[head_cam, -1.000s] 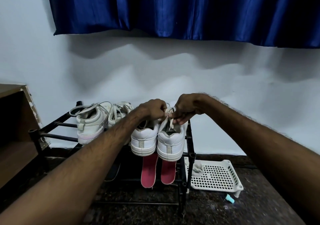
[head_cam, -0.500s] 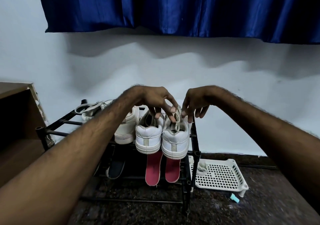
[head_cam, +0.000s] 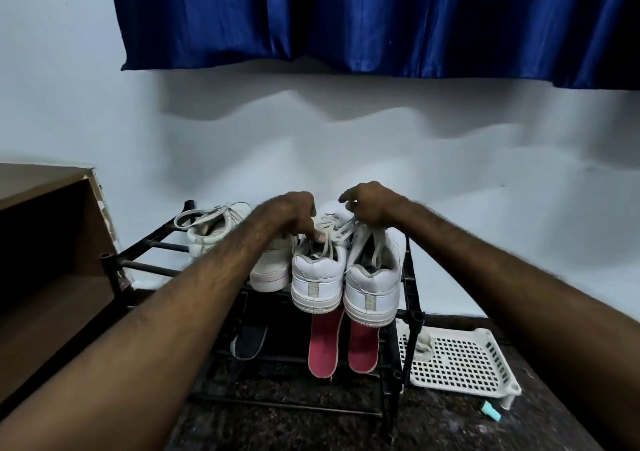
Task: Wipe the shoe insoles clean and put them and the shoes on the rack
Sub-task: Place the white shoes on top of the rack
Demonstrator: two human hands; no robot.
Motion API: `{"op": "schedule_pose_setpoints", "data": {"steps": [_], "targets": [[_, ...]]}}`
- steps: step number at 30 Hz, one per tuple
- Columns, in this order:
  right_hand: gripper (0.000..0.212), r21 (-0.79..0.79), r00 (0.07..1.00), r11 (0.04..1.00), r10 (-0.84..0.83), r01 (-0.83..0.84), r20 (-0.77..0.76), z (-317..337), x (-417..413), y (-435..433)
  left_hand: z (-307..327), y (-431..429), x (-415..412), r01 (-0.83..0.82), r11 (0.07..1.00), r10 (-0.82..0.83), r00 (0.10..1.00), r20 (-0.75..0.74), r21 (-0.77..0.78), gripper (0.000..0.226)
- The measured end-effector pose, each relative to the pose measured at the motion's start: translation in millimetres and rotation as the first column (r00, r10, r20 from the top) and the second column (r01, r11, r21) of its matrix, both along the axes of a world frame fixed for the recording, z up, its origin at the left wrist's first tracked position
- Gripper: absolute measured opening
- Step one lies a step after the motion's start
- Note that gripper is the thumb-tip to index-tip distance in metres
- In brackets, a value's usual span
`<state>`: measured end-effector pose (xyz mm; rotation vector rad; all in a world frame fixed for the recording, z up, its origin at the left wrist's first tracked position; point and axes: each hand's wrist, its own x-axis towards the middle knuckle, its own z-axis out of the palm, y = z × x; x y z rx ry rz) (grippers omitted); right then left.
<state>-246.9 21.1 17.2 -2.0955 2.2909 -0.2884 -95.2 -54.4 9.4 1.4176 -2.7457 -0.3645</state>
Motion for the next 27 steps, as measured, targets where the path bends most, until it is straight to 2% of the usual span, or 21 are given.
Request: {"op": "schedule_pose_setpoints", "data": {"steps": [4,8,12,14,16,21,25,27], "targets": [[0.032,0.179,0.984,0.981,-0.043,0.075,-0.176,-8.8,8.1,-9.0,-0.6,11.5,-8.5,-0.021,1.0,0.021,1.0,0.006,-0.018,0.05],[0.026,0.123,0.973,0.989,-0.054,0.084,-0.224,-5.3,19.2,-5.5,-6.1,11.4,-10.9,-0.039,0.992,0.037,0.999,-0.016,-0.122,0.045],[0.026,0.178,0.983,0.981,-0.045,0.077,-0.175,1.2,25.2,-5.5,-0.8,8.0,-1.7,-0.06,0.998,0.058,0.992,-0.114,-0.016,0.027],[0.024,0.223,0.995,0.971,-0.073,0.087,-0.072,6.3,22.6,-5.5,4.1,6.1,2.4,-0.061,0.998,0.061,0.985,-0.16,0.003,0.02],[0.021,0.267,0.988,0.961,-0.102,0.068,0.114,12.3,21.9,-3.3,6.4,4.5,6.8,-0.045,0.999,0.046,0.985,-0.166,0.01,0.019],[0.021,0.318,0.861,0.947,-0.186,0.03,0.473,21.2,26.7,1.6,4.7,2.4,13.3,-0.014,0.996,0.03,0.981,-0.189,0.086,0.018],[0.026,0.303,0.806,0.951,-0.135,-0.057,0.576,20.4,35.2,1.8,4.2,2.4,16.1,-0.004,0.996,0.021,0.977,-0.213,0.084,0.02],[0.02,0.247,0.767,0.966,-0.1,-0.079,0.634,23.5,38.6,5.0,5.0,2.4,16.6,-0.001,0.996,0.021,0.976,-0.217,0.088,0.021]]}}
